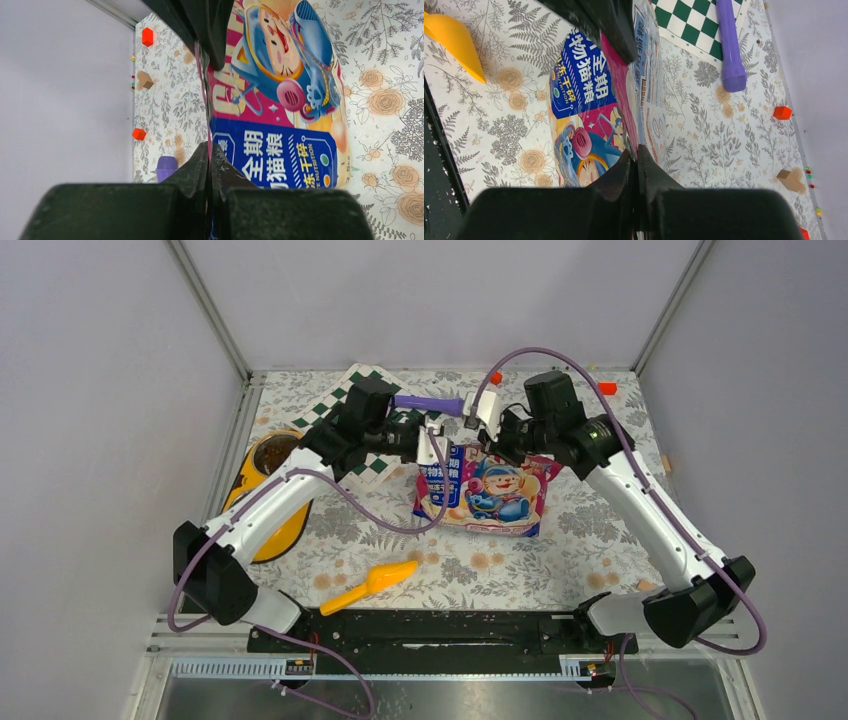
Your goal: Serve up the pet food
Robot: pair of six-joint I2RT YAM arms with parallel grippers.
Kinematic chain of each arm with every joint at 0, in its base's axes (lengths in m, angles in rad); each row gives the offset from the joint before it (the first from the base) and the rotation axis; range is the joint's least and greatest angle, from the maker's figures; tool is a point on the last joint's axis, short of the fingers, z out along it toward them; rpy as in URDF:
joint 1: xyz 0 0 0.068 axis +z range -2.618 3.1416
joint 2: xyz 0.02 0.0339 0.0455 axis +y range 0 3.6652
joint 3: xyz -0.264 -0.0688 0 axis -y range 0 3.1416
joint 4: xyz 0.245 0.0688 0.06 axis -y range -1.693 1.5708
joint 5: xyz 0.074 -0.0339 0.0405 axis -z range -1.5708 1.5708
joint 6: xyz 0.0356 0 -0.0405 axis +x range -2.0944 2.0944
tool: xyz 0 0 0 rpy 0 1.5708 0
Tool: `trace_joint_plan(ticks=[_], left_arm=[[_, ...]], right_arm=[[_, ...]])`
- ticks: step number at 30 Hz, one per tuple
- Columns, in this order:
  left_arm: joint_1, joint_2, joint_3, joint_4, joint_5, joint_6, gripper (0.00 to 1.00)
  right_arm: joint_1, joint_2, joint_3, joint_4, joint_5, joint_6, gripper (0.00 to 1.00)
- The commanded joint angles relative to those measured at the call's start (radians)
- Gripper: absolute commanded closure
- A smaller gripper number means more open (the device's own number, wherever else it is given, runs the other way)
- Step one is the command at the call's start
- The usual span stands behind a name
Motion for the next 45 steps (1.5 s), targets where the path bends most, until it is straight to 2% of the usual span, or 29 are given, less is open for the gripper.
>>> trace_joint_plan(ticks=[1, 10, 12, 15, 19, 21, 24, 28, 33, 38, 41, 44, 45], left_arm=[[0.176, -0.081, -0.030, -0.158, -0.204, 0.033, 1.00], [0.231, -0.111, -0.058, -0.196, -0.265, 0.058, 1.00], [0.249, -0.127, -0.052, -0.211, -0.265, 0.064, 1.00], [0.262, -0.148, -0.037, -0.226, -0.247, 0.067, 1.00], [0.263, -0.150, -0.034, -0.237, -0.223, 0.061, 1.00], [0.263, -0.150, -0.042, -0.238, -0.233, 0.061, 1.00], [0.263, -0.157, -0.049, -0.250, -0.264, 0.067, 1.00], [0.286, -0.169, -0.029, -0.285, -0.288, 0.080, 1.00], [0.321, -0.193, 0.000, -0.304, -0.278, 0.088, 1.00], [0.321, -0.209, 0.019, -0.318, -0.204, 0.080, 1.00], [0.315, -0.213, 0.027, -0.311, -0.079, 0.057, 1.00], [0.268, -0.218, 0.013, -0.210, -0.038, -0.012, 1.00], [0.246, -0.221, 0.004, -0.162, -0.053, -0.032, 0.93]], right_arm=[[-0.144, -0.161, -0.012, -0.184, 0.354, -0.039, 0.96], [-0.153, -0.192, -0.060, -0.148, 0.380, -0.039, 0.94], [-0.152, -0.190, -0.055, -0.151, 0.349, -0.039, 1.00], [-0.152, -0.181, -0.047, -0.157, 0.305, -0.039, 1.00], [-0.152, -0.187, -0.058, -0.160, 0.359, -0.048, 0.99], [-0.152, -0.198, -0.073, -0.150, 0.394, -0.054, 0.94], [-0.152, -0.205, -0.082, -0.146, 0.423, -0.061, 0.95], [-0.152, -0.199, -0.078, -0.143, 0.404, -0.058, 0.97], [-0.152, -0.188, -0.046, -0.145, 0.292, -0.065, 1.00], [-0.145, -0.149, -0.002, -0.155, 0.230, -0.065, 1.00], [-0.121, -0.132, 0.022, -0.142, 0.182, -0.055, 1.00], [-0.080, -0.118, 0.035, -0.110, 0.162, -0.042, 1.00], [-0.067, -0.115, 0.039, -0.098, 0.152, -0.035, 1.00]])
